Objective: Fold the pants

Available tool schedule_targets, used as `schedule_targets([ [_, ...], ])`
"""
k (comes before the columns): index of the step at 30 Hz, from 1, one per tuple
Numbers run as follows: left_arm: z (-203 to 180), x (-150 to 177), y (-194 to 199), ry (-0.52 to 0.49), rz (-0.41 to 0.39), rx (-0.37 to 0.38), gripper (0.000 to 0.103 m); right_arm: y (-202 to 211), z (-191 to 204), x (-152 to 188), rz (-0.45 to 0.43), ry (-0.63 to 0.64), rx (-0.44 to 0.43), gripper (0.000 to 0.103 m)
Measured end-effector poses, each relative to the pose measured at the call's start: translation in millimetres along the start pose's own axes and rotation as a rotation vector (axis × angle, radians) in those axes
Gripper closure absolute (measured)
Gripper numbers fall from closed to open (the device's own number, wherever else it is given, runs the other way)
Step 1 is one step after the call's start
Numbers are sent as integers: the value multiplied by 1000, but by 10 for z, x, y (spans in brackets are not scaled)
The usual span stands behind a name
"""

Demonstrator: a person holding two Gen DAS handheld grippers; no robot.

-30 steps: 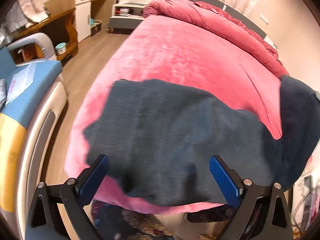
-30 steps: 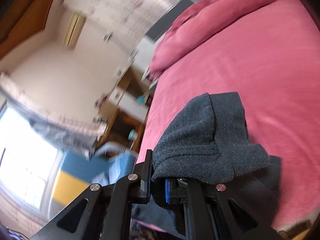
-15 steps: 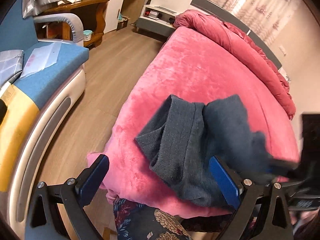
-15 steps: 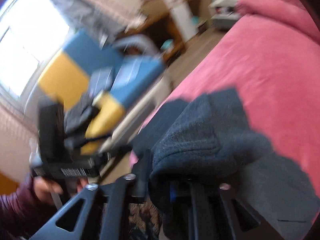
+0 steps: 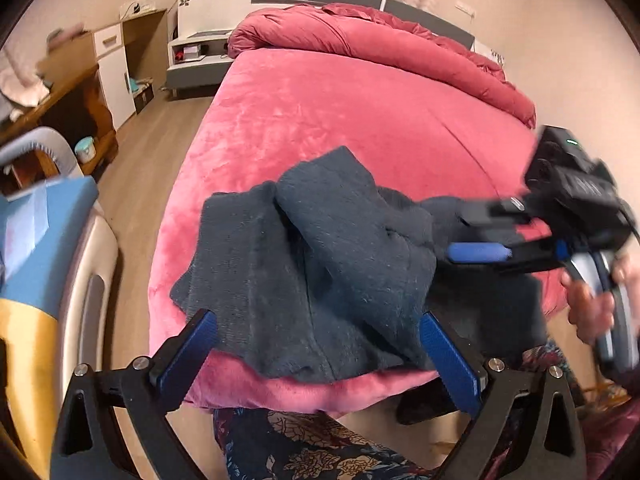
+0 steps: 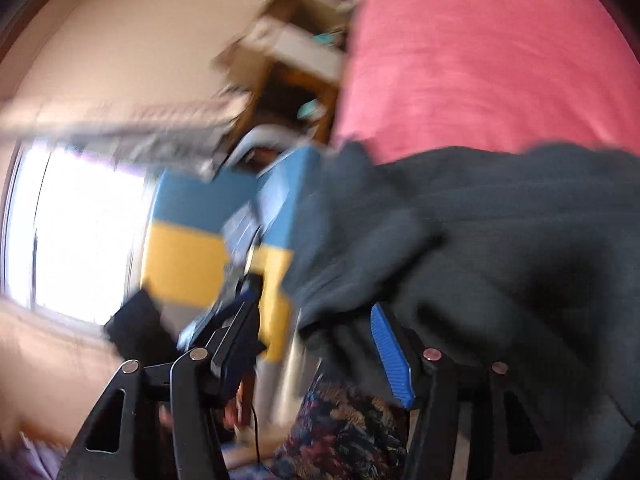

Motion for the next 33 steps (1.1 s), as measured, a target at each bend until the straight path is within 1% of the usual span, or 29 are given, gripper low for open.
schedule_targets([
  [1,-25,7,-5,-4,4,-8,1,-71,-86,-46,14,-48,-37,41],
  [2,-42,20,-3,-11,9,-10,1,-151,-139,-99,31,-91,-48,41],
  [5,-110,91,29,-45,8,-54,0,-426,-99,-219,89,-124,-92,41],
  [7,-115,128,28,-62,22,-73,0,-540,121,-311,87,-83,-117,41],
  [9,-111,140,1,-73,23,-78,0,-551,389,-380,99,-30,-179,41],
  [12,-135,158,-40,-89,31,-86,0,-539,664,-447,113,39,-230,41],
  [14,-147,167,-70,-91,37,-81,0,-529,747,-431,118,68,-230,41],
  [17,-140,180,-130,-86,49,-80,0,-433,693,-372,107,76,-197,41],
  [21,-146,195,-158,-86,58,-80,0,-213,422,-304,65,64,-108,41],
  [23,-137,195,-172,-84,61,-86,0,3,248,-248,28,69,-58,41],
  [25,-119,195,-196,-79,69,-92,0,281,62,-192,-23,73,27,41],
  [26,-108,207,-202,-79,69,-104,0,421,-11,-163,-51,81,77,41],
  [27,-69,202,-186,-72,58,-132,0,569,-79,-121,-88,100,153,41],
  [28,-12,192,-169,-52,49,-137,0,756,-153,-69,-140,122,255,41],
  [29,50,207,-142,-30,47,-128,0,897,-207,-31,-178,133,325,41],
  [30,140,198,-104,14,38,-113,0,1109,-306,32,-229,137,409,41],
  [33,315,172,1,106,-1,-93,0,1500,-558,164,-310,95,527,41],
])
Point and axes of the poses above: each gripper's, at about its wrist camera, not at the fingertips, and y roughly against the way its jaws point, z to its left, x to its underside, the point moved 2 cm from there along -y, roughly the way its jaws point, and after that the axes turned 8 degrees about x, right-handed, at the moved point
